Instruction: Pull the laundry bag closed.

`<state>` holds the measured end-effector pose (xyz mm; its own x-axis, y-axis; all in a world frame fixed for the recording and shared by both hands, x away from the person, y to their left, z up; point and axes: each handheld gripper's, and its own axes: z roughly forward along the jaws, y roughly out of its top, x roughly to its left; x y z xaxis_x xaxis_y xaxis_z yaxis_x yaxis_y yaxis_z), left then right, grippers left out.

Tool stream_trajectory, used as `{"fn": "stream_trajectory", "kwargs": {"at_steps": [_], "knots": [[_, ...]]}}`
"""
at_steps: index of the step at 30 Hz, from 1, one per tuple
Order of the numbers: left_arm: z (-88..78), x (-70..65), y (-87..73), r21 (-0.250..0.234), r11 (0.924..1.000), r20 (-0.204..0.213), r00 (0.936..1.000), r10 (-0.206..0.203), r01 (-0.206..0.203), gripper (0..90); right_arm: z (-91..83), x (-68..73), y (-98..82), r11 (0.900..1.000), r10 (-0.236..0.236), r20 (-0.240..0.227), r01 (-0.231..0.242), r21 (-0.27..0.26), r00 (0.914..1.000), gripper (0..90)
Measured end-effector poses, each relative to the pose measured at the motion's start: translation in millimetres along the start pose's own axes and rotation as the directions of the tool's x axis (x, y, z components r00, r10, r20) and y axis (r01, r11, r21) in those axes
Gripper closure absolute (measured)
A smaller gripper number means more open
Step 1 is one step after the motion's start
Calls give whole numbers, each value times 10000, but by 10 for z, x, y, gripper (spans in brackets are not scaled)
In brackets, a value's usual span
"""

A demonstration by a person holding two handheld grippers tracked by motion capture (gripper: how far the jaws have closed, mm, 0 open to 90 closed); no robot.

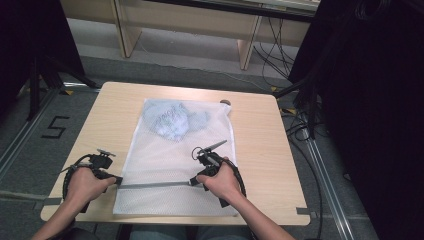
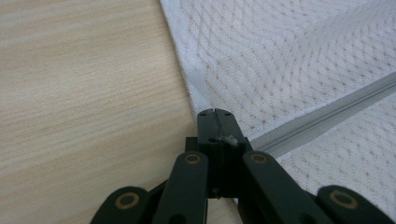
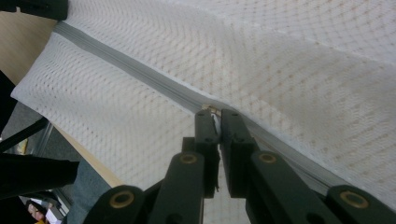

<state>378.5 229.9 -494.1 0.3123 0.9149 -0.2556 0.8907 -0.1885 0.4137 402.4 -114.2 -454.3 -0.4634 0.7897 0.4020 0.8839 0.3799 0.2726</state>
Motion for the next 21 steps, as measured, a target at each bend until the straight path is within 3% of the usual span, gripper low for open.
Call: {"fn": "stream_trajectory", "kwargs": {"at_steps": [2,3,5,6,8,9,11,12,14,21], "knots": [[-2,1,1,23,10000,21,10000,49,-49,899,0,-31,-9,9993,-279,-106,276,-261,9996,869],[-2,1,1,23,10000,21,10000,49,-49,899,-22,-11,-13,9999,95,-54,-95,-53,9999,869],[1,0,1,-13,10000,-11,10000,-18,18,899,-18,-41,-18,9995,-209,-97,206,-240,9997,869],[-9,7,3,102,9999,55,9999,133,-133,899,-29,-34,-20,9999,-46,-122,45,-113,9999,869],[-10,8,3,111,9998,52,9999,150,-151,899,-31,-50,-22,9997,-163,-64,162,-198,9998,869],[-10,8,3,111,9998,52,9999,150,-151,899,-48,-35,-24,9999,154,67,-154,-7,9999,869],[-14,12,2,160,9997,36,9998,198,-199,899,-47,-45,-24,9999,38,-4,-38,-99,10000,869],[-13,12,3,160,9997,38,9998,209,-210,899,-61,-34,-27,9996,283,11,-283,16,9996,869],[-10,9,2,117,9998,38,9999,156,-157,899,-61,-68,-36,9995,26,-78,-28,-315,10000,869],[-13,12,4,164,9996,32,9998,214,-214,899,-84,-91,-50,9997,63,-79,-65,-252,9999,869]]}}
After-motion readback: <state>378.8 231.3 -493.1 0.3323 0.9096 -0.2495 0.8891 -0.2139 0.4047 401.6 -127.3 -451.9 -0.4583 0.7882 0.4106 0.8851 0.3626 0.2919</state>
